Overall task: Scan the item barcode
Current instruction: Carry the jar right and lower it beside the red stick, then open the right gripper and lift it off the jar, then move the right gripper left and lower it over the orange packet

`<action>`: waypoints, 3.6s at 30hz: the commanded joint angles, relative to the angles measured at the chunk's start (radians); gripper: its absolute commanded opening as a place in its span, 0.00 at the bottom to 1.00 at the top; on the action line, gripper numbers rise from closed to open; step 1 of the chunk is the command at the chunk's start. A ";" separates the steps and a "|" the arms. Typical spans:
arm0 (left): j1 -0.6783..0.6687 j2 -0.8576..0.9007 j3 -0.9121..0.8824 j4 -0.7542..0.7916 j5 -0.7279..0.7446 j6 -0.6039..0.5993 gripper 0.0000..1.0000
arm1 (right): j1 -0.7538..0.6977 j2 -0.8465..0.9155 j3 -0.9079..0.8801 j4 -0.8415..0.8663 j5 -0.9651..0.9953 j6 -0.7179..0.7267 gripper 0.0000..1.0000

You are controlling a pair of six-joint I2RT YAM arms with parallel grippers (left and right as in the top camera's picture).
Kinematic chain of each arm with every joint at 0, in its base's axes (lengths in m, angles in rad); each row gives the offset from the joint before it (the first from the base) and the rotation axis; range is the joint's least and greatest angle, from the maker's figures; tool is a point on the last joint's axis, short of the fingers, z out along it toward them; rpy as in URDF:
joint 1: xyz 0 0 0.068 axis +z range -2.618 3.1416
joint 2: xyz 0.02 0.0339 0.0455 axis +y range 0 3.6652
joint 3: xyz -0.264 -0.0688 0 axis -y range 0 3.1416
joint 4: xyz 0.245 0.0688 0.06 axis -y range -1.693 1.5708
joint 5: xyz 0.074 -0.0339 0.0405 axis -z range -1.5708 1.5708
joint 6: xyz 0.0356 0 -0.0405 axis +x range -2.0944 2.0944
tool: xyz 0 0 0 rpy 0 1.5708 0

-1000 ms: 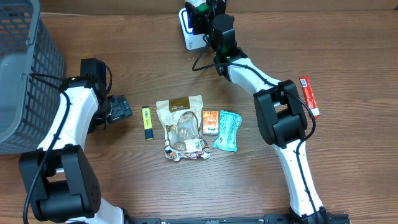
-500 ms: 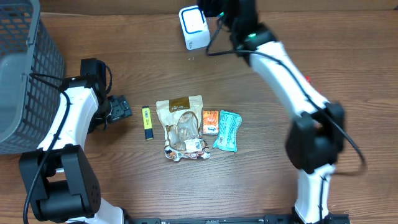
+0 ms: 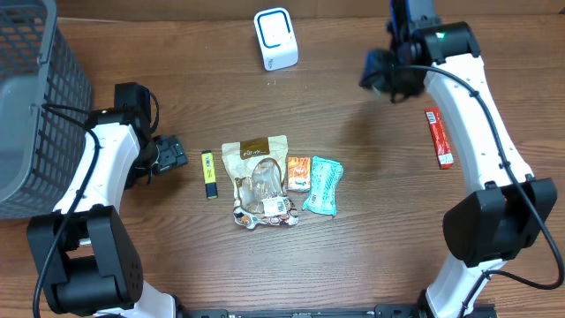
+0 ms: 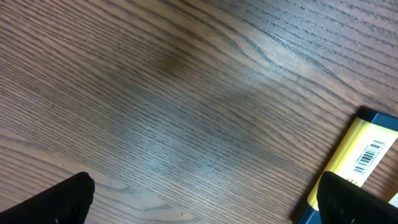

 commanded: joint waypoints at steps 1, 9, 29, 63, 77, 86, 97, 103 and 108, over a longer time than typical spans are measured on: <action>-0.002 0.005 -0.003 -0.002 -0.010 0.011 1.00 | -0.054 -0.011 -0.097 -0.032 -0.001 -0.003 0.04; -0.002 0.005 -0.003 -0.002 -0.010 0.011 1.00 | -0.168 -0.011 -0.368 0.113 0.000 -0.004 0.07; -0.002 0.005 -0.003 -0.002 -0.010 0.011 1.00 | -0.253 -0.011 -0.515 0.233 -0.001 -0.006 0.76; -0.002 0.005 -0.003 -0.002 -0.010 0.011 1.00 | -0.053 -0.013 -0.075 -0.129 -0.169 0.001 0.91; -0.002 0.005 -0.003 -0.002 -0.010 0.011 1.00 | 0.230 -0.013 -0.349 0.036 -0.172 0.054 0.38; -0.002 0.005 -0.003 -0.002 -0.010 0.011 1.00 | 0.353 -0.013 -0.495 0.296 -0.171 0.054 0.23; -0.002 0.005 -0.003 -0.002 -0.010 0.011 1.00 | 0.364 -0.013 -0.513 0.316 -0.171 0.107 0.24; -0.002 0.005 -0.003 -0.002 -0.010 0.011 1.00 | 0.364 -0.012 -0.514 0.315 -0.171 0.136 0.24; -0.002 0.005 -0.003 -0.002 -0.010 0.011 1.00 | 0.364 -0.012 -0.545 0.338 -0.171 0.136 0.24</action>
